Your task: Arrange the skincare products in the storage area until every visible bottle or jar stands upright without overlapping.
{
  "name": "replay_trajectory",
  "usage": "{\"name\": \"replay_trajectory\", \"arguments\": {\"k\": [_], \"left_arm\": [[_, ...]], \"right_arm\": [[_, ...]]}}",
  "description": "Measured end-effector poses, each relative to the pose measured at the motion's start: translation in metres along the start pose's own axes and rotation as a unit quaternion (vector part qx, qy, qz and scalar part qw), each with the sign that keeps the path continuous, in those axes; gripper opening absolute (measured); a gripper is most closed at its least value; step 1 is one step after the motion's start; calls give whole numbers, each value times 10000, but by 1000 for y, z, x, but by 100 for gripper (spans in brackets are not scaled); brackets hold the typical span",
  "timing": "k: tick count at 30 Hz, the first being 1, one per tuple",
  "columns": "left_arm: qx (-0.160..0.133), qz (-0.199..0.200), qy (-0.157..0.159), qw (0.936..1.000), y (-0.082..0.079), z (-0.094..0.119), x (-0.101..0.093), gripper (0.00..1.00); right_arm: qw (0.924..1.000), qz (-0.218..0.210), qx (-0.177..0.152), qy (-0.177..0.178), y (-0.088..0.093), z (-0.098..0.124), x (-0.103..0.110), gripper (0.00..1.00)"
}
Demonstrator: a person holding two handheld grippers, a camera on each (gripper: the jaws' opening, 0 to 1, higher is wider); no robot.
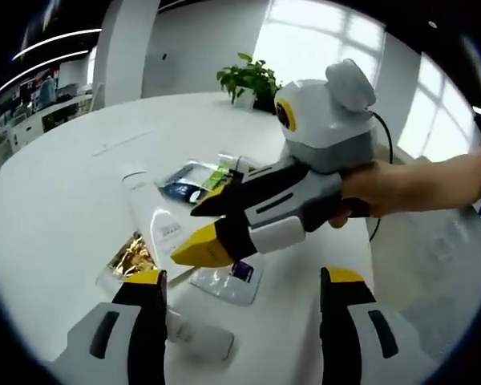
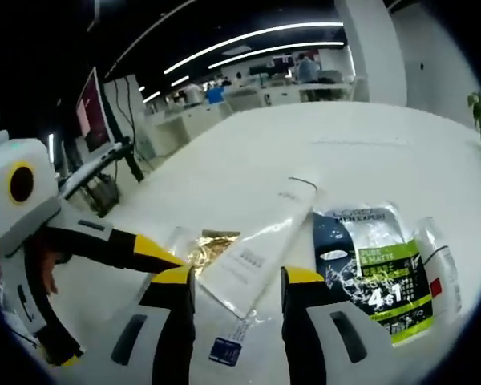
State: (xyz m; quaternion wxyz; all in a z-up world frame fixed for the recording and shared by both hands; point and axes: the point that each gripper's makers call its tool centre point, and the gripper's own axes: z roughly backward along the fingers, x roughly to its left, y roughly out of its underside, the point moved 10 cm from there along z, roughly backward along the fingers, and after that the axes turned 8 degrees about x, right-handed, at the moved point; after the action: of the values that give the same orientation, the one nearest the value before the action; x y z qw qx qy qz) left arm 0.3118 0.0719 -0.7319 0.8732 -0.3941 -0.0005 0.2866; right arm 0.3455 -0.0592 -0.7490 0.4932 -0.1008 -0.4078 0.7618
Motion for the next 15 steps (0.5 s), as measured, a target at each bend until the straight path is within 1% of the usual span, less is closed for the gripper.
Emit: {"name": "replay_trajectory", "arguments": {"k": [2,5,10,15], "left_arm": [[52,-43,35,10000,-2,-3,3,70],[104,-43,72,9999,0,-8,7,70],[241,-87,106,9996,4,-13,12,70],[231,-91,84,9997,2,-13,13,69]], "right_arm": [[10000,-37,22,15,1,0,0,41],[9999,-94,91,35,4,-1,0,42],[9998,-196,81,6,6,-6,2,40],[9997,-249,60,34,5,-8,2,41]]}}
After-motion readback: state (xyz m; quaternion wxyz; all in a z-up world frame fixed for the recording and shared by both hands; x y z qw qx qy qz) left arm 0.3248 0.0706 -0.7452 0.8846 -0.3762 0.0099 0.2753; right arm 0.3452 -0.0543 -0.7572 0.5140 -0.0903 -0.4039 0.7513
